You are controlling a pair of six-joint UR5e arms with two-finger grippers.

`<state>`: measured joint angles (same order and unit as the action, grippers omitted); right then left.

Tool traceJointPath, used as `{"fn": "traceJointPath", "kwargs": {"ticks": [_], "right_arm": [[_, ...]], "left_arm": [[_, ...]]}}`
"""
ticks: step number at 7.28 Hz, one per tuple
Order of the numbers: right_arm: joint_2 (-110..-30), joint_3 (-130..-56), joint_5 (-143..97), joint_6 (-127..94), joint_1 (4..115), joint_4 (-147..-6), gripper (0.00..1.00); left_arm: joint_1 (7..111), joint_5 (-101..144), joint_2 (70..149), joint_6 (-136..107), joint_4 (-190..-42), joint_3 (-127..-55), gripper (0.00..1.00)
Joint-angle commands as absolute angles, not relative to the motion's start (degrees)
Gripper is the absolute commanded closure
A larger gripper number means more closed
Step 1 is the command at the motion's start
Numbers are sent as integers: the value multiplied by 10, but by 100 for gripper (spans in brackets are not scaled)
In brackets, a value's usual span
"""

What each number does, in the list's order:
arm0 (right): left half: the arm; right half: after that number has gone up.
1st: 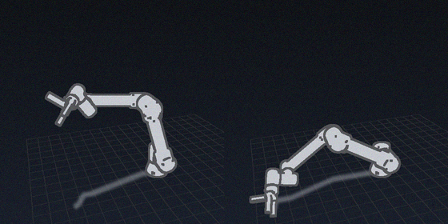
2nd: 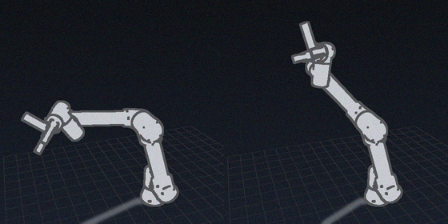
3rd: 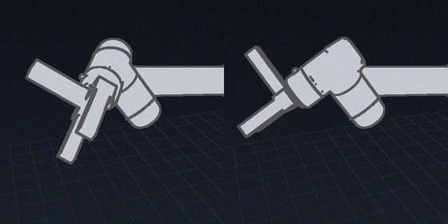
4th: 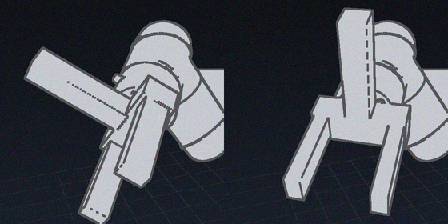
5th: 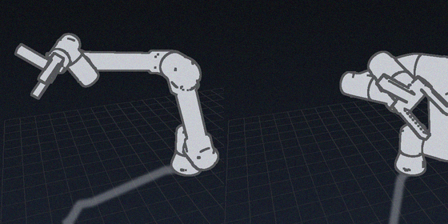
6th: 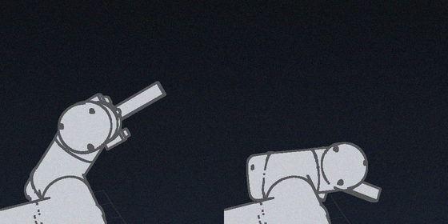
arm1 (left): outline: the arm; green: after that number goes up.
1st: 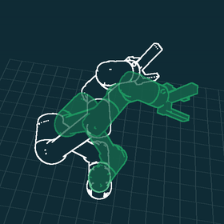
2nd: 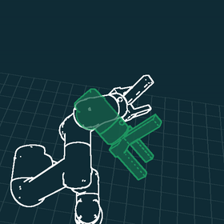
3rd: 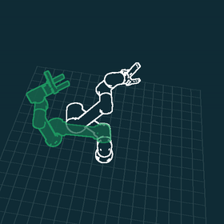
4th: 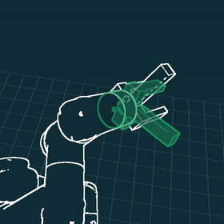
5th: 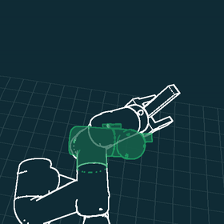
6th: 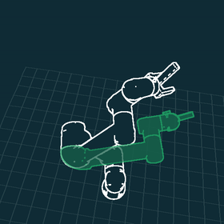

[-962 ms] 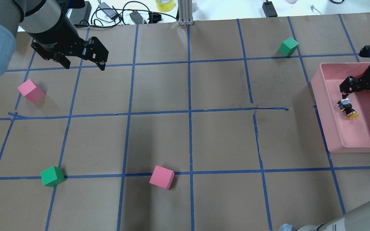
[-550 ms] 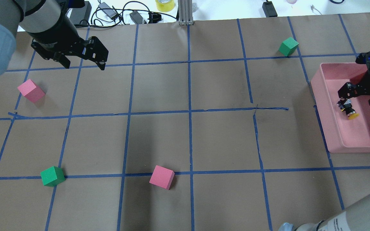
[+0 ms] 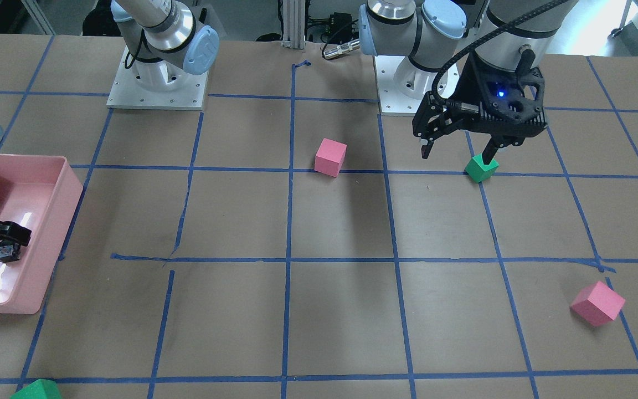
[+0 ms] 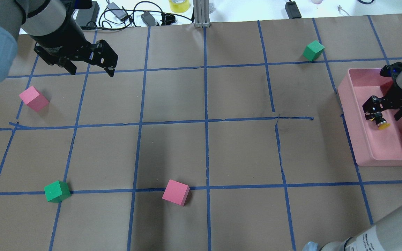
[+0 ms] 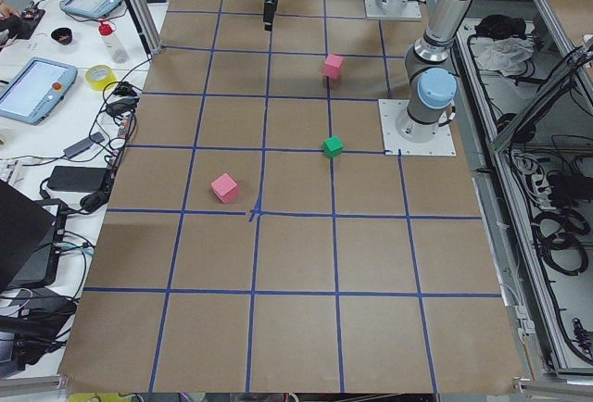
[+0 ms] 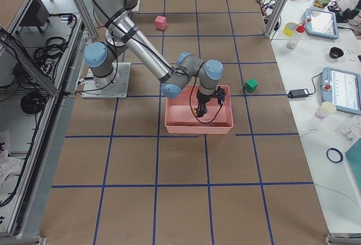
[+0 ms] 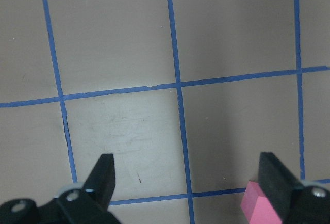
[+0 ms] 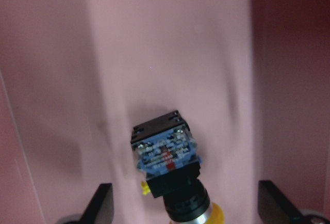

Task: Align button upright
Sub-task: 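Lift the switch out of the tray with the right gripper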

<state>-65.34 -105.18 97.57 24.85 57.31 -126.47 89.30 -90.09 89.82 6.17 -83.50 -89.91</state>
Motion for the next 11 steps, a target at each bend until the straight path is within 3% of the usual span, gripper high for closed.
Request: {"fn": "traceJointPath", "kwargs": {"ticks": [1, 2, 3, 4, 9, 11], "right_arm": [[-650, -1052, 975, 248, 573, -1265, 26], [-650, -1052, 976, 247, 573, -1264, 49], [-650, -1052, 975, 248, 573, -1263, 79], [-650, -1052, 975, 246, 573, -1258, 100], [-718, -1030, 971, 243, 573, -1217, 100], [-728, -972, 962, 262, 573, -1168, 100]], "left_arm": [[893, -901, 898, 62, -835, -898, 0], [893, -901, 898, 62, -835, -898, 0], [893, -901, 898, 62, -835, -898, 0], [893, -901, 898, 62, -835, -899, 0], [893, -901, 898, 62, -835, -899, 0], [893, -901, 898, 62, -835, -899, 0]]}}
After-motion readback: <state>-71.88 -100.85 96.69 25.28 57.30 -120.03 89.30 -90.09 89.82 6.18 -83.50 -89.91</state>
